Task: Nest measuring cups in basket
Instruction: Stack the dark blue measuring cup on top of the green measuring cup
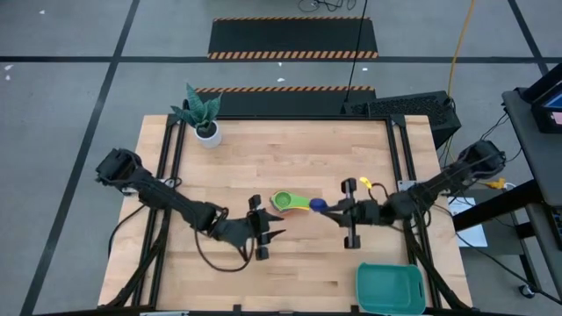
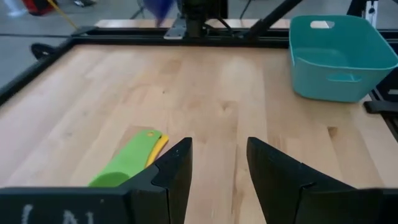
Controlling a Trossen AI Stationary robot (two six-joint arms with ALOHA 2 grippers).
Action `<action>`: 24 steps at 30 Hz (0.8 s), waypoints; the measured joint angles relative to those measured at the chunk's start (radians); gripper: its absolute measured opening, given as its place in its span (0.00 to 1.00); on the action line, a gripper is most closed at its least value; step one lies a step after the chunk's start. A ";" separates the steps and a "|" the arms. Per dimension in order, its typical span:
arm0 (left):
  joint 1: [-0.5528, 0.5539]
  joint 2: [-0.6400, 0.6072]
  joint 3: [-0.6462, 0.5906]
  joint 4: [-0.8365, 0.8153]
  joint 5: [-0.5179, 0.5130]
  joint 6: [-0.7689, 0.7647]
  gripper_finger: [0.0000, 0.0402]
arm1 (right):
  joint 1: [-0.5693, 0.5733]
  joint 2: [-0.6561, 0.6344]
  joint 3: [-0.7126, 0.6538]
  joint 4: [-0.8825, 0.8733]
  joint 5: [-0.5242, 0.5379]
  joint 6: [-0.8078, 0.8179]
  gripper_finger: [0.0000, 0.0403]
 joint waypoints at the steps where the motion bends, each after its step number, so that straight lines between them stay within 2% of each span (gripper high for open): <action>1: 0.012 0.000 0.000 0.002 0.026 0.009 0.39 | -0.020 0.001 -0.001 0.009 -0.025 0.013 0.00; 7: 0.058 0.000 0.000 0.035 0.060 0.073 0.41 | -0.112 0.042 -0.002 0.077 -0.145 0.072 0.00; 17: 0.165 0.000 0.000 0.121 0.052 0.100 0.65 | -0.182 0.095 -0.002 0.272 -0.296 0.136 0.00; 24: 0.200 0.000 0.000 0.253 0.073 0.244 0.68 | -0.209 0.097 -0.002 0.316 -0.296 0.167 0.00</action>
